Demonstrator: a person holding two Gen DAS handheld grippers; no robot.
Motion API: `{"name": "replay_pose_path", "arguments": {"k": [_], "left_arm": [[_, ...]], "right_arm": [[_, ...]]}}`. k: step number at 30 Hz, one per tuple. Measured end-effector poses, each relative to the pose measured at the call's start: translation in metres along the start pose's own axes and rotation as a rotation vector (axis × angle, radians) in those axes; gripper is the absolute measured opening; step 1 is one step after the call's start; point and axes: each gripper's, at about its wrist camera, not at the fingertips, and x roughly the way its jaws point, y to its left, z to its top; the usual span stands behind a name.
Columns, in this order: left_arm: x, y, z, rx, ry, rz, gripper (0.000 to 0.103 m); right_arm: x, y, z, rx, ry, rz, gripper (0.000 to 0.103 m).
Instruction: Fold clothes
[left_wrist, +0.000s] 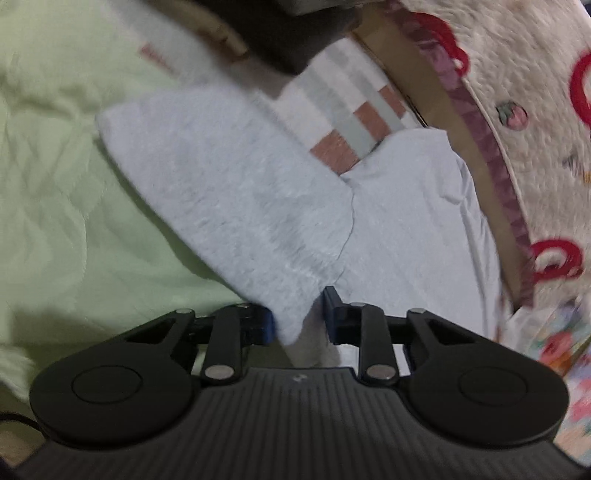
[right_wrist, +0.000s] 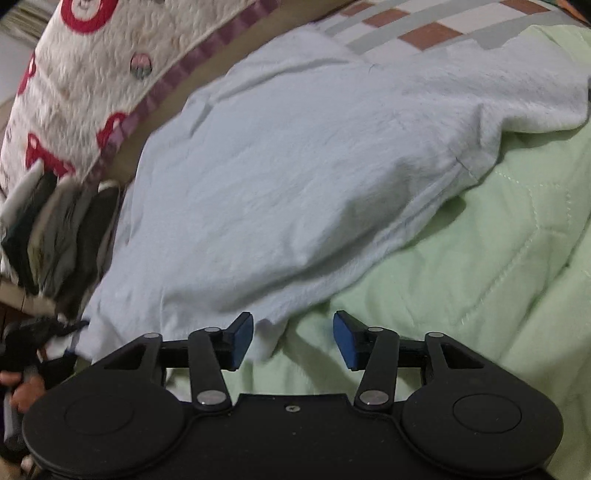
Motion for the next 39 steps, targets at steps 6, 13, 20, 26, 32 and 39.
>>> {"name": "replay_pose_path", "arguments": {"k": [6, 13, 20, 26, 32, 39], "left_arm": [[-0.009, -0.020, -0.007, 0.169, -0.060, 0.075, 0.022], [-0.027, 0.009, 0.012, -0.051, 0.064, -0.119, 0.023], [-0.018, 0.016, 0.005, -0.097, 0.137, -0.166, 0.024], [-0.017, -0.005, 0.005, 0.072, -0.008, -0.148, 0.022], [-0.064, -0.029, 0.014, 0.259, -0.204, -0.131, 0.000], [-0.107, -0.019, 0.021, 0.238, -0.309, -0.191, 0.000]], "right_arm": [[0.007, 0.018, -0.002, -0.217, -0.111, -0.019, 0.012], [-0.032, -0.004, 0.003, -0.102, -0.207, 0.235, 0.007], [0.001, 0.005, 0.000, -0.064, -0.113, 0.173, 0.020], [0.018, 0.008, 0.003, -0.087, -0.113, 0.155, 0.016], [-0.057, 0.011, 0.024, -0.015, -0.249, 0.414, 0.006], [-0.096, 0.018, 0.022, -0.096, -0.195, 0.389, 0.006]]}}
